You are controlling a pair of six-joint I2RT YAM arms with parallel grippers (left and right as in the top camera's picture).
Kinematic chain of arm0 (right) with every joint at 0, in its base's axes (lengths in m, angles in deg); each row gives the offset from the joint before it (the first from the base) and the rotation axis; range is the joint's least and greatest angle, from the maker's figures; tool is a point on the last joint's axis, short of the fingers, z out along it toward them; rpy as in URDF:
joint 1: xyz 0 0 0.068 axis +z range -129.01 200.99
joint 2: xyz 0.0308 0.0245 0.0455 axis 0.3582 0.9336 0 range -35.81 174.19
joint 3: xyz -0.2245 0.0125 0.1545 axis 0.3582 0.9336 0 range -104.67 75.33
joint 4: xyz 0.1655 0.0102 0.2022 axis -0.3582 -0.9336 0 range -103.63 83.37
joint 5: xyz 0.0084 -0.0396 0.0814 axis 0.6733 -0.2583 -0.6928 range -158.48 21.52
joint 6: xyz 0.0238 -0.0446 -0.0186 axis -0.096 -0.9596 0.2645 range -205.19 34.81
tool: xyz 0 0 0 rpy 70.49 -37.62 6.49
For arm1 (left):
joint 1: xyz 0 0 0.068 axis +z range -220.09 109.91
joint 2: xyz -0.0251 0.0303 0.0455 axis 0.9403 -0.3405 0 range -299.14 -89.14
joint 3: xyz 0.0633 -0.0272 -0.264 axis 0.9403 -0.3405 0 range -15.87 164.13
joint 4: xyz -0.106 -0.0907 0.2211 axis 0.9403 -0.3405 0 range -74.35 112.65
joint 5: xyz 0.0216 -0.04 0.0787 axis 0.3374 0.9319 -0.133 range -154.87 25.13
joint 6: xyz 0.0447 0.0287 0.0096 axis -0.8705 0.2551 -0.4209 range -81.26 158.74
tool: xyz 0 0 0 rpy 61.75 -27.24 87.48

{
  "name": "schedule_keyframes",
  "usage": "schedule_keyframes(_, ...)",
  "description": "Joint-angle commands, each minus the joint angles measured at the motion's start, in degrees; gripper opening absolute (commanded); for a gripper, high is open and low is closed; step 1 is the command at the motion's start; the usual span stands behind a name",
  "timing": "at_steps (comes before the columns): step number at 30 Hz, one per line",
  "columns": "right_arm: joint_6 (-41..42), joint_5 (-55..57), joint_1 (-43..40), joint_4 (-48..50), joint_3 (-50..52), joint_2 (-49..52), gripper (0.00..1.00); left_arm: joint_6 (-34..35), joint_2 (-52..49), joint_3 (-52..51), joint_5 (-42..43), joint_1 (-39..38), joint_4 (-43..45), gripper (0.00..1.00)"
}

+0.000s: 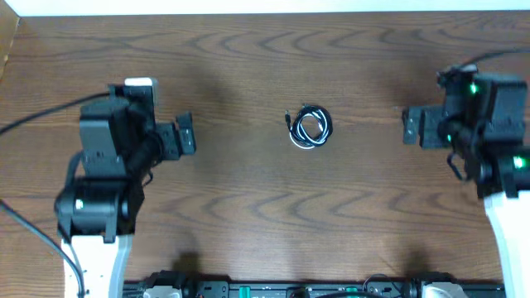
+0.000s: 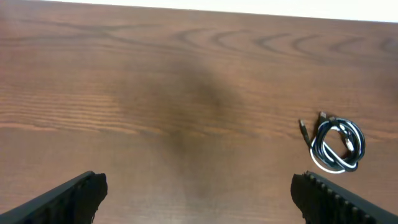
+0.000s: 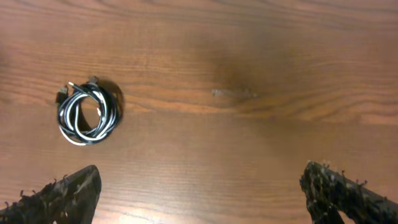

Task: Untangle cables
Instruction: 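Move the left gripper over the cable coil and grasp it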

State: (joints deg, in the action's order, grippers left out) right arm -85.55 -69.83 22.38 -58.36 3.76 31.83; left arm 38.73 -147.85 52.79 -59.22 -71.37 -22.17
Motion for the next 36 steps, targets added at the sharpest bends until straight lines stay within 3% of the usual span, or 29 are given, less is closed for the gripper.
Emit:
schedule_keyframes(1, -2.08, -0.61, -0.39, -0.2, -3.45, 3.3, 0.99, -0.13, -3.43, 4.35, -0.63, 0.24, -1.22, 1.0)
schedule_keyframes(12, -1.88, -5.11, -0.37, -1.25, -3.43, 3.61, 0.99, 0.31, -4.2, 4.33, 3.04, 0.24, -1.33, 0.98)
schedule_keyframes(13, -1.88, -5.81, -0.37, -1.29, -3.43, 3.61, 0.95, 0.28, -4.2, 4.33, 3.69, 0.22, -1.4, 0.85)
schedule_keyframes(15, -1.88, -5.95, -0.37, -1.27, -3.43, 3.56, 0.68, 0.28, -4.2, 4.33, 5.7, 0.24, -1.36, 0.46)
schedule_keyframes(16, -1.86, -5.88, -0.37, -1.27, -3.43, 3.56, 0.56, 0.31, -4.22, 4.33, 6.27, 0.24, -1.18, 0.36)
schedule_keyframes(17, -1.86, -5.9, -0.37, -1.27, -3.43, 3.56, 0.54, 0.31, -4.24, 4.33, 7.04, 0.24, -1.01, 0.33)
schedule_keyframes(18, -1.86, -5.9, -0.39, -1.27, -3.43, 3.56, 0.59, 0.31, -4.31, 4.33, 8.39, 0.24, -0.9, 0.34)
schedule_keyframes(20, -1.86, -5.88, -0.37, -1.29, -3.43, 3.56, 0.78, 0.28, -4.5, 4.33, 10.93, 0.24, -0.57, 0.68)
schedule_keyframes(22, -1.86, -5.9, -0.39, -1.31, -3.43, 3.56, 0.76, 0.31, -4.72, 4.33, 12.57, 0.24, -0.39, 0.75)
schedule_keyframes(24, -1.88, -5.35, -0.39, -1.49, -3.43, 3.56, 0.31, 0.39, -5.03, 4.33, 13.75, 0.24, -0.02, 0.79)
schedule_keyframes(25, -1.86, -5.03, -0.39, -1.49, -3.43, 3.56, 0.31, 0.55, -5.29, 4.33, 14.51, 0.24, 0.31, 0.88)
schedule_keyframes(26, -1.86, -5.05, -0.39, -1.49, -3.43, 3.56, 0.53, 0.74, -5.62, 4.31, 15.65, 0.22, 0.68, 0.97)
schedule_keyframes(28, -1.86, -5.07, -0.37, -1.46, -3.43, 3.56, 0.99, 0.79, -6.6, 4.26, 18.56, 0.17, 2.03, 0.98)
schedule_keyframes(36, -1.86, -5.07, -0.37, -1.42, -3.43, 3.56, 0.99, 0.72, -15.78, 4.26, 31.74, -0.15, 6.03, 0.98)
